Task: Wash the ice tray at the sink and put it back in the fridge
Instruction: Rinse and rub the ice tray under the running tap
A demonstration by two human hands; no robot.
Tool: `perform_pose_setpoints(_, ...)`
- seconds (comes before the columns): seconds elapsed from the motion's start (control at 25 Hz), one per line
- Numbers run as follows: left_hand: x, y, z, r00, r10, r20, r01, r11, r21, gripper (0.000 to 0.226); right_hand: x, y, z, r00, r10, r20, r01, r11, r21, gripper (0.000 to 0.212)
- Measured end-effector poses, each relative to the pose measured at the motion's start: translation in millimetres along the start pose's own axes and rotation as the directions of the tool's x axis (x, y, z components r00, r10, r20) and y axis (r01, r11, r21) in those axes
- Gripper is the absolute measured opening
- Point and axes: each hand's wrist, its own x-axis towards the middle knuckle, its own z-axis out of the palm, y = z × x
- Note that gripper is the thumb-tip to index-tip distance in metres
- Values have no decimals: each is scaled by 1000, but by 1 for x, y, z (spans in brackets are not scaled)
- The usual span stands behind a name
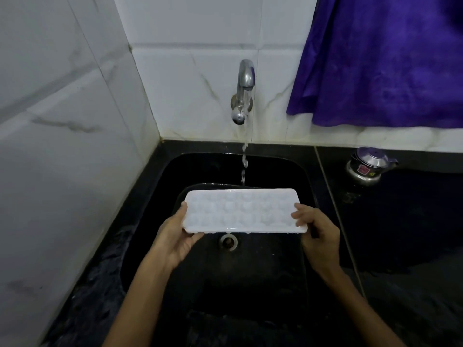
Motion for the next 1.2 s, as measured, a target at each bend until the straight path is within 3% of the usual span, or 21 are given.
perform_pose_setpoints(0.12,6,1,13,985,118,-125,-109,991,75,25,17,-2,3,971,-100,219,141,973,-180,38)
perform_pose_setpoints(0.2,11,-2,15,951,218,-219,-199,974,106,22,32,-1,6,950,4,312,83,960,-266,43)
perform_pose_setpoints(0.28,14,-3,16,913,286,-291,-256,957,136,20,52,-3,16,952,135,274,-63,965,-255,53)
perform_pose_setpoints(0.4,18,0,17,865,341,-369,-310,940,143,18,75,-6,46,918,247,310,-88,890,-448,24)
perform_pose_setpoints(0.52,22,7,17,825,369,-428,-346,929,133,18,91,-3,73,883,291,367,-31,819,-573,46)
perform_pose_setpoints(0.76,27,17,19,703,471,-532,-444,876,189,27,101,-8,95,937,128,325,129,739,-661,67)
perform_pose_setpoints(0.96,34,17,25,730,398,-556,-401,908,123,29,112,-11,95,924,106,366,202,679,-706,85)
perform_pose_setpoints(1.2,39,21,35,748,359,-558,-378,922,85,19,121,-13,94,918,137,371,199,651,-733,89)
